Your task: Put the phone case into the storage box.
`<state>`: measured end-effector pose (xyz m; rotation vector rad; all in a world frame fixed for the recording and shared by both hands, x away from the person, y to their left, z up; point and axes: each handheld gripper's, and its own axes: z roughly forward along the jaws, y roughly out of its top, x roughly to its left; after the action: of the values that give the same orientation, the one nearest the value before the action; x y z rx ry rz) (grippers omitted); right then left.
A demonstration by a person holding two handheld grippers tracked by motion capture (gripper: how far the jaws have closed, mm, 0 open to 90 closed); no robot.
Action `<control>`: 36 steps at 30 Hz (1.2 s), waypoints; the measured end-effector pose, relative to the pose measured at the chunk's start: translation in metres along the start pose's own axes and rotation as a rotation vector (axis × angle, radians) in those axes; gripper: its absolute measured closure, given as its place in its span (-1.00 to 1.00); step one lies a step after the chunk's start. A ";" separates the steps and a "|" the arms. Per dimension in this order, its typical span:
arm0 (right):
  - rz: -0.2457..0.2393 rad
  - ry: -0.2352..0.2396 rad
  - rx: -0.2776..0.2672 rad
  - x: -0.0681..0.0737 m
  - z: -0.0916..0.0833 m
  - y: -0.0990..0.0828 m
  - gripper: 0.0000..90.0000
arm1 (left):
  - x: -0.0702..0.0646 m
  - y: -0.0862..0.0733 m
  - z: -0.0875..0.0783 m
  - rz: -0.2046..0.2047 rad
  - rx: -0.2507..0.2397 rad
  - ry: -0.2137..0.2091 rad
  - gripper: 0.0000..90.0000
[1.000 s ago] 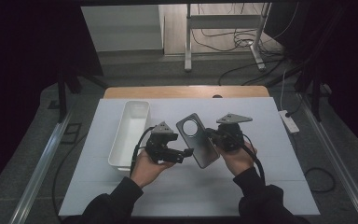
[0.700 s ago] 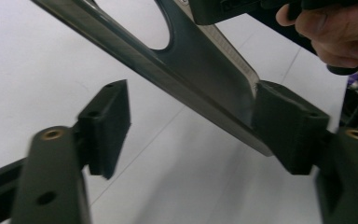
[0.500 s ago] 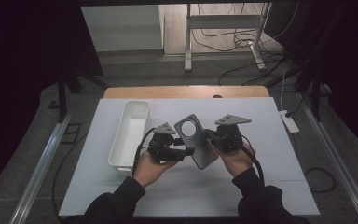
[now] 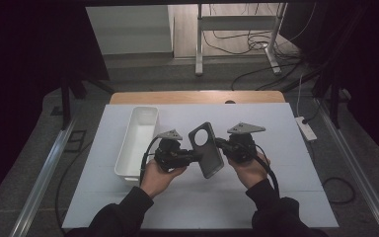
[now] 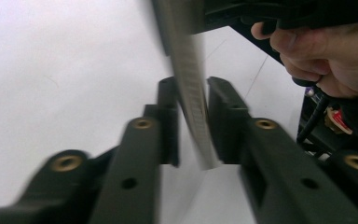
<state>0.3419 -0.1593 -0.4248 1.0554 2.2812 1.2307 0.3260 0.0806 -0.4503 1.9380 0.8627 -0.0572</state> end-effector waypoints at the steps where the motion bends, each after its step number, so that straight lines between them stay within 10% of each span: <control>1: 0.005 0.007 0.001 0.000 0.000 0.000 0.97 | 0.000 0.000 -0.001 0.014 0.003 0.013 0.77; 10: 0.010 0.039 -0.018 -0.002 -0.004 0.000 0.77 | 0.000 0.001 -0.006 0.032 0.016 0.058 0.78; 23: -0.026 0.072 -0.048 -0.013 -0.016 0.000 -0.28 | 0.007 -0.001 -0.019 0.068 0.016 0.039 0.78; 36: -0.021 0.130 -0.044 -0.013 -0.018 -0.002 -0.59 | 0.001 0.001 -0.021 0.124 0.031 -0.001 0.78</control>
<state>0.3383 -0.1798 -0.4172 0.9594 2.3431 1.3719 0.3203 0.0977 -0.4387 2.0162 0.7430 0.0017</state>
